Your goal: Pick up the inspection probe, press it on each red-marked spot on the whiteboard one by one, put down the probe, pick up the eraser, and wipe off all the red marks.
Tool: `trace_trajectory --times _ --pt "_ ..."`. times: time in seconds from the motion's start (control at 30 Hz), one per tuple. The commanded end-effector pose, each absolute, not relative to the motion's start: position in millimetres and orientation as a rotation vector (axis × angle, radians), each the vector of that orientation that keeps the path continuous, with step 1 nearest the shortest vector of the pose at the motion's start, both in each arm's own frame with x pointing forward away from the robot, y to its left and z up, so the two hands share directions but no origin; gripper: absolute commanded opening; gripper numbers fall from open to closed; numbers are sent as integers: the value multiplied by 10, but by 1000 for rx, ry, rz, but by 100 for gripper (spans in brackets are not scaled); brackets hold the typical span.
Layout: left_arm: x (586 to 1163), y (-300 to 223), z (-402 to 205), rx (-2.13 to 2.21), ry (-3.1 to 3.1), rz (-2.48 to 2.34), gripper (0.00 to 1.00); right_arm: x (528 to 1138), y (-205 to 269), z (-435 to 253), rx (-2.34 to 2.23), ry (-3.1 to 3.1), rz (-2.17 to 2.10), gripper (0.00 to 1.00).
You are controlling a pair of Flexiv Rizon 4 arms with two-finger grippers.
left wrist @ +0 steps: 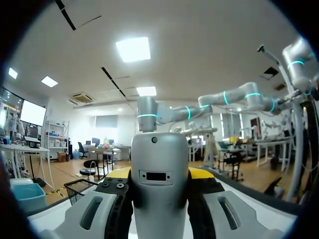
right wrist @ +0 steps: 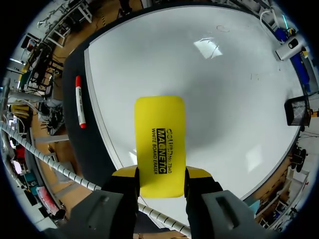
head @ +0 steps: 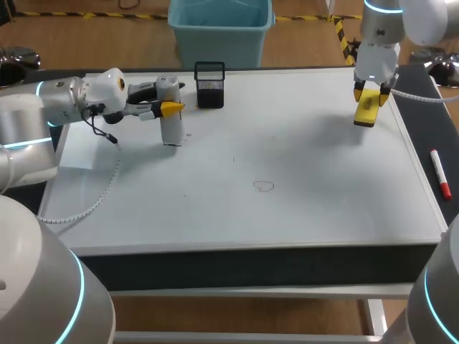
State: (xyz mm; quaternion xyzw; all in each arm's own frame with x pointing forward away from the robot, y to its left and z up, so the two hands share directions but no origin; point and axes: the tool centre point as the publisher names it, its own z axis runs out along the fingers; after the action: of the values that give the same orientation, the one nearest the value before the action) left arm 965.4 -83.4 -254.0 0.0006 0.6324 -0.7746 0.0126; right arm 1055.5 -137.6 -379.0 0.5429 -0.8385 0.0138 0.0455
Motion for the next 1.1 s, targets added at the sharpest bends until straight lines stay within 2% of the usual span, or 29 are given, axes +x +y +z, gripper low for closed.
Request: trace_trajectory --times 0.03,0.73,1.1 --pt "9653 -834 -2536 3 1969 -2415 0 10367 -1155 -3738 1701 -2534 81 0" --pt "9653 -834 -2536 3 1969 -2415 0 9123 546 -3743 2085 -2303 44 0" --pt "9653 -834 -2536 3 1969 -2415 0 8776 1215 -3938 2103 -2259 -15 0"
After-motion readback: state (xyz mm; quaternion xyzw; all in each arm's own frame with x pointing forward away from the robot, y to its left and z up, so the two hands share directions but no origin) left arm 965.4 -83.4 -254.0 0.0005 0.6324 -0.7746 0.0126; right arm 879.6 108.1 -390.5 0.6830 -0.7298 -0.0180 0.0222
